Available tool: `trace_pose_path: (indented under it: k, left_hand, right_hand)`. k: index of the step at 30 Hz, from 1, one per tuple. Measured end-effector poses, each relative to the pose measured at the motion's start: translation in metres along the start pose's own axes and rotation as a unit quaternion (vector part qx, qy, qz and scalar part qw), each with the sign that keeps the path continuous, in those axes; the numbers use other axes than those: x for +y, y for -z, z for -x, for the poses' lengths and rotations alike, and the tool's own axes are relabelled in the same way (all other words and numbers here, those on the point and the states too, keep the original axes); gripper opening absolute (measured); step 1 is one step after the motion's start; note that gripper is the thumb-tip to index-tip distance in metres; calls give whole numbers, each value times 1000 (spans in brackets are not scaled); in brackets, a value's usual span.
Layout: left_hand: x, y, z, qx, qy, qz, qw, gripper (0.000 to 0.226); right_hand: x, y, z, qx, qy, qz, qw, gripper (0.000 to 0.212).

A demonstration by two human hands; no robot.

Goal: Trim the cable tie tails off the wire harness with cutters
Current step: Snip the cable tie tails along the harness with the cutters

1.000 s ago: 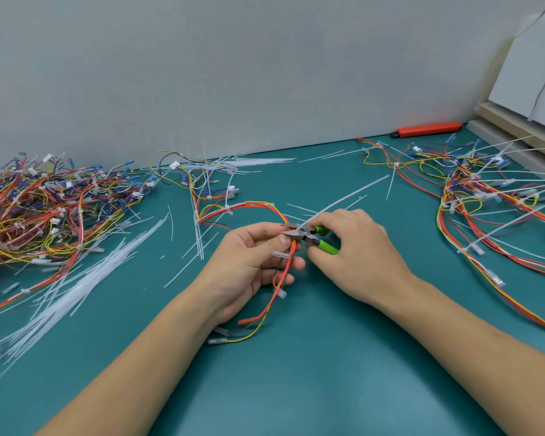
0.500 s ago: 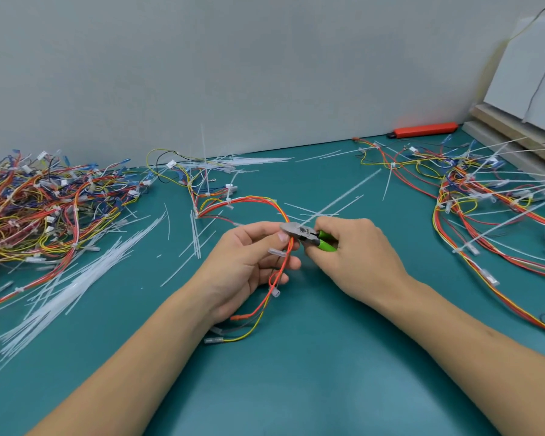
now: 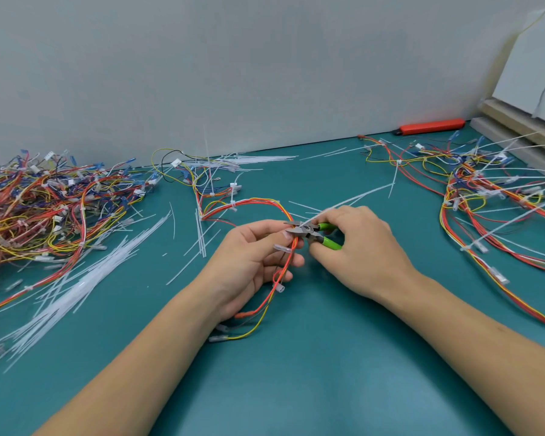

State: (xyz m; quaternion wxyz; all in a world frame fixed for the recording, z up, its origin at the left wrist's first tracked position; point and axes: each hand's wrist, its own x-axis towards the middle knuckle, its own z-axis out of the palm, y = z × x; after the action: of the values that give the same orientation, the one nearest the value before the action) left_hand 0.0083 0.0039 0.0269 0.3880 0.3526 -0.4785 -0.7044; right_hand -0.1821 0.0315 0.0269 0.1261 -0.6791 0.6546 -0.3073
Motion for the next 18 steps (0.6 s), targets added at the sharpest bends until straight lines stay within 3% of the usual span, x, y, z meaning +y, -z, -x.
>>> trace_pose_path:
  k: [3, 7, 14, 18]
  left_hand:
    - [0, 0, 1, -2, -4, -3, 1000, 23]
    - [0, 0, 1, -3, -7, -7, 1000, 12]
    - [-1, -1, 1, -4, -8, -10, 1000, 15]
    - [-1, 0, 1, -2, -8, -7, 1000, 20]
  right_hand:
    - [2, -1, -1, 10, 0, 8, 1000, 8]
    - [1, -2, 1, 31, -15, 29, 999, 35]
    - [-1, -2, 4, 35, -20, 26, 999, 38]
    - [2, -3, 1, 29, -9, 30, 999, 19]
